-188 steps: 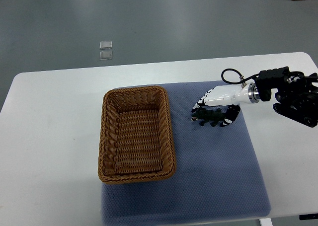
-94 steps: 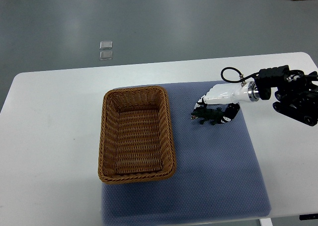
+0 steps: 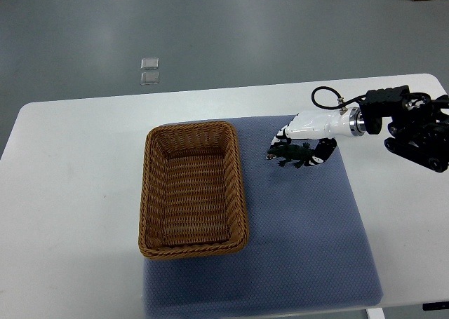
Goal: Place crocodile in brown basket with right hand
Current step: 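Lift the crocodile with the right hand and carry it over the basket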
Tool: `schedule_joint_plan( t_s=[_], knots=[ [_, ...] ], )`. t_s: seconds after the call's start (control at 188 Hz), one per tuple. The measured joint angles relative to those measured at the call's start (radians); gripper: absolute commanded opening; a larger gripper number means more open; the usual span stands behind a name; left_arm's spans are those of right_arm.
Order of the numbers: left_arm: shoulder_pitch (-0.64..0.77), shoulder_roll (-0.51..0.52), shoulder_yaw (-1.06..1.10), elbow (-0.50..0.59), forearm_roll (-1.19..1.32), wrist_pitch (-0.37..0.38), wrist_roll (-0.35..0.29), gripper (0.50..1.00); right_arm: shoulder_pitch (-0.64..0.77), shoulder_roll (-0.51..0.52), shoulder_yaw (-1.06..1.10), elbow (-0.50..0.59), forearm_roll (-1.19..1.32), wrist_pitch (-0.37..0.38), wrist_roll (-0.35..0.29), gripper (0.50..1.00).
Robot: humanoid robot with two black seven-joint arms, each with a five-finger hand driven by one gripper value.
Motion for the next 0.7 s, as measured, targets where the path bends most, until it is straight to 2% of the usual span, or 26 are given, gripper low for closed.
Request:
schedule_joint_plan(
  t_s=[0.398, 0.574, 0.701],
  knots=[
    [0.0, 0.0, 0.0, 0.0, 0.0, 0.0, 0.0, 1.0, 0.086, -0.013, 0.008, 0.005, 0.015, 0.003, 0.0, 0.676],
    [0.0, 0.0, 0.0, 0.0, 0.0, 0.0, 0.0, 1.0, 0.157, 0.003, 0.008, 0.017, 0.016, 0.013, 0.0, 0.676],
    [0.0, 0.0, 0.0, 0.0, 0.0, 0.0, 0.0, 1.0, 0.214, 0.045, 0.008, 0.028, 0.022, 0.047, 0.0, 0.676]
  ],
)
